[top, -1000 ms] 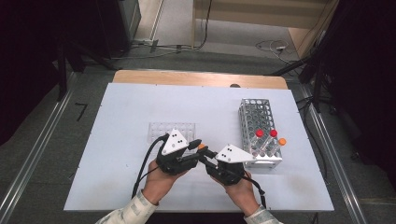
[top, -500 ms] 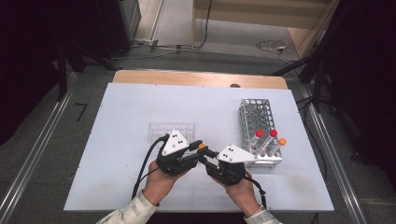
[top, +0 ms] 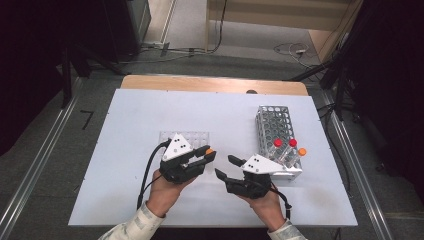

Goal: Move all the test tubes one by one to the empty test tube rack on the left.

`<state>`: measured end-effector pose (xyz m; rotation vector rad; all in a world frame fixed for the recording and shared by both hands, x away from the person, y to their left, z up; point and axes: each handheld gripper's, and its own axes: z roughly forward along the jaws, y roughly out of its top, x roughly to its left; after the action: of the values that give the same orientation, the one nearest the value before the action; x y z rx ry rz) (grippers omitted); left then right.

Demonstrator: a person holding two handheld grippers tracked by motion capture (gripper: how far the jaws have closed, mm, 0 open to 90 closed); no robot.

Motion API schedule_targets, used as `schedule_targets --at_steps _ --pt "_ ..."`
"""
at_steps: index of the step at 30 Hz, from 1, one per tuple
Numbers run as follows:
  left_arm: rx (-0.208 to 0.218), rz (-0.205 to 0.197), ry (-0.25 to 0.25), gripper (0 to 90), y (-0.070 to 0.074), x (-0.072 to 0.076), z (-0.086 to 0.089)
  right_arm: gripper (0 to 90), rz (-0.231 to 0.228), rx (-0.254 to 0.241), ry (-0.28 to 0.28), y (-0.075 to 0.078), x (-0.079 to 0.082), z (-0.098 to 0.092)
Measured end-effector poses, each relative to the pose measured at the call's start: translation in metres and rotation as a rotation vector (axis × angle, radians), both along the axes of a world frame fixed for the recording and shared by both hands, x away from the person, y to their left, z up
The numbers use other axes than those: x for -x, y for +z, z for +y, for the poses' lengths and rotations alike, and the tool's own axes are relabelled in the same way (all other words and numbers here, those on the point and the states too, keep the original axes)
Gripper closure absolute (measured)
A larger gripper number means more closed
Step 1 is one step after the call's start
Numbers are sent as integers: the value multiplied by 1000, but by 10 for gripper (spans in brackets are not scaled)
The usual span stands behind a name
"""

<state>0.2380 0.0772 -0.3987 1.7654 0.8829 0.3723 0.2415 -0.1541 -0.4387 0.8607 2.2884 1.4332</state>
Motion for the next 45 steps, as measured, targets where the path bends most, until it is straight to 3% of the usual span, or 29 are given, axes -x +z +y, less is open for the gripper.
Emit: schedule_targets --at_steps 16,29,45 --pt "39 -6 61 706 14 -4 27 366 0 10 -35 0 6 -26" --pt "35 -29 171 706 16 -15 50 365 4 11 -60 -2 8 -41" --pt "8 -62 220 706 15 -27 51 366 5 6 -72 -2 8 -44"
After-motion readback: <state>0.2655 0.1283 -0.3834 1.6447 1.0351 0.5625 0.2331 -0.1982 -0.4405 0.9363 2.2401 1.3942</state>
